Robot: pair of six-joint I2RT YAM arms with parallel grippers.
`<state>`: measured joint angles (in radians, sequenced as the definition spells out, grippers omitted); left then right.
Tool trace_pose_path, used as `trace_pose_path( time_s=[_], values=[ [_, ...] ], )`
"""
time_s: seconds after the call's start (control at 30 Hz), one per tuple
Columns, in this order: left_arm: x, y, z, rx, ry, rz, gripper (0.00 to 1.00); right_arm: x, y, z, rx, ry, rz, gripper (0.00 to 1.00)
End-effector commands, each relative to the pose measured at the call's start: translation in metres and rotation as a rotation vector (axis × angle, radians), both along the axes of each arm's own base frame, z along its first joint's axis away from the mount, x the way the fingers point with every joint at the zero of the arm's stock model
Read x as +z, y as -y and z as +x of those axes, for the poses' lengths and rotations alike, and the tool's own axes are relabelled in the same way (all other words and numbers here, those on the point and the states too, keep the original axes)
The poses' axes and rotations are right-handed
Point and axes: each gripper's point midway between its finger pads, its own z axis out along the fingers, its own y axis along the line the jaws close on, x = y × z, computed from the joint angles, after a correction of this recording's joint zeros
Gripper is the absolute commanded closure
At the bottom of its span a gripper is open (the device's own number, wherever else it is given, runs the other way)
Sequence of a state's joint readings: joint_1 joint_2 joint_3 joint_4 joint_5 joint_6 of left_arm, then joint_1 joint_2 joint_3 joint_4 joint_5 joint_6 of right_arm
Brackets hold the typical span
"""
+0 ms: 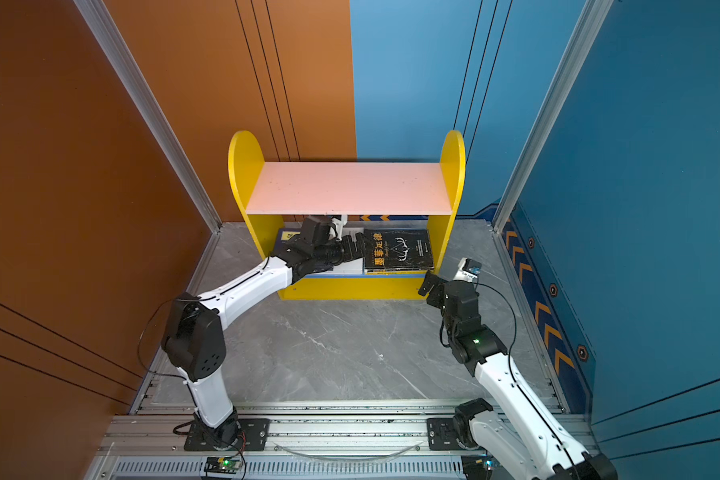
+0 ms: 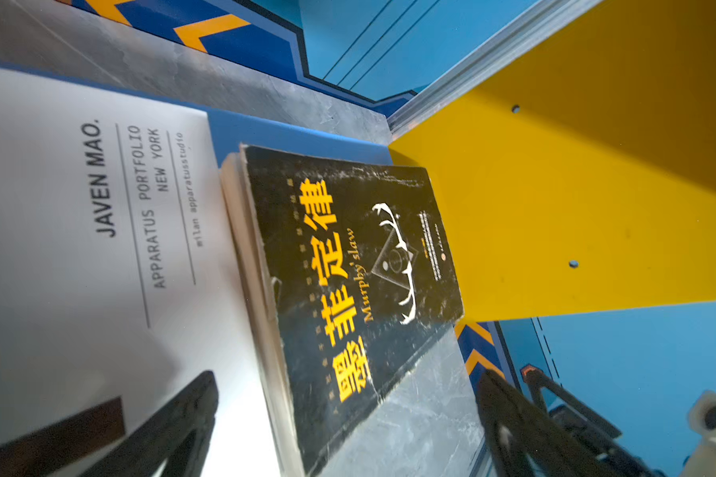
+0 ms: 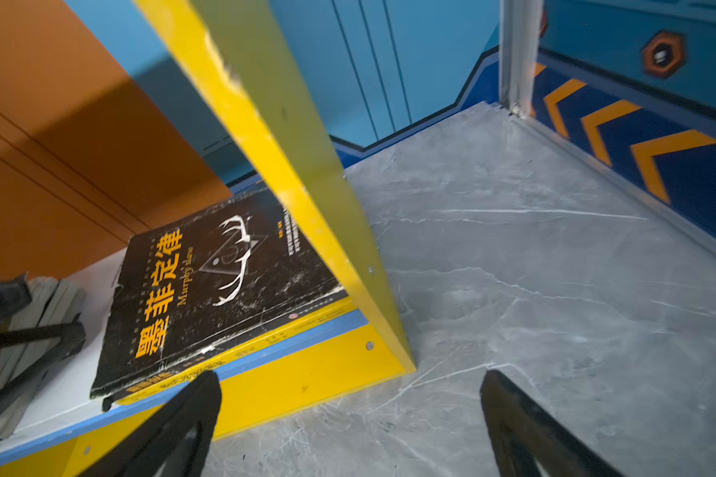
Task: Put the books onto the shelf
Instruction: 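Release the black book and withdraw both grippers from the shelf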
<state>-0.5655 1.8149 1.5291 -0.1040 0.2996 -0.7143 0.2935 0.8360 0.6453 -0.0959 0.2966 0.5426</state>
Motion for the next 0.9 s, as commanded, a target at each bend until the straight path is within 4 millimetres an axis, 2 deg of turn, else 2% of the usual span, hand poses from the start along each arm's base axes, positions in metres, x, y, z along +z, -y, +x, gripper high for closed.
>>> trace_pose_path(
  time_s=[0.0, 0.13, 0.27, 0.4, 0.5, 0.67, 0.87],
  values=[
    [0.046, -0.019, -0.007, 0.034, 0.145, 0.013, 0.00, -0.009, 0.028, -0.022, -0.095, -0.053, -0.019, 0.00],
    [0.060, -0.010, -0.029, -0.043, 0.208, -0.026, 0.02, 0.000, 0.043, -0.037, -0.129, -0.030, -0.004, 0.00],
    [0.073, 0.003, -0.057, -0.175, 0.267, -0.095, 0.02, -0.001, 0.052, -0.047, -0.151, -0.040, 0.005, 0.00],
    [0.074, 0.015, -0.083, -0.302, 0.285, -0.121, 0.02, -0.005, 0.056, -0.050, -0.161, -0.051, 0.017, 0.00],
    [0.072, 0.016, -0.097, -0.336, 0.303, -0.116, 0.02, -0.008, 0.056, -0.049, -0.165, -0.057, 0.027, 0.00],
    [0.061, 0.003, -0.113, -0.344, 0.322, -0.070, 0.02, -0.014, 0.058, -0.049, -0.171, -0.073, 0.023, 0.00],
    [0.030, -0.040, -0.121, -0.219, 0.336, 0.086, 0.02, -0.031, 0.066, -0.054, -0.203, -0.126, 0.005, 0.00]
  ],
)
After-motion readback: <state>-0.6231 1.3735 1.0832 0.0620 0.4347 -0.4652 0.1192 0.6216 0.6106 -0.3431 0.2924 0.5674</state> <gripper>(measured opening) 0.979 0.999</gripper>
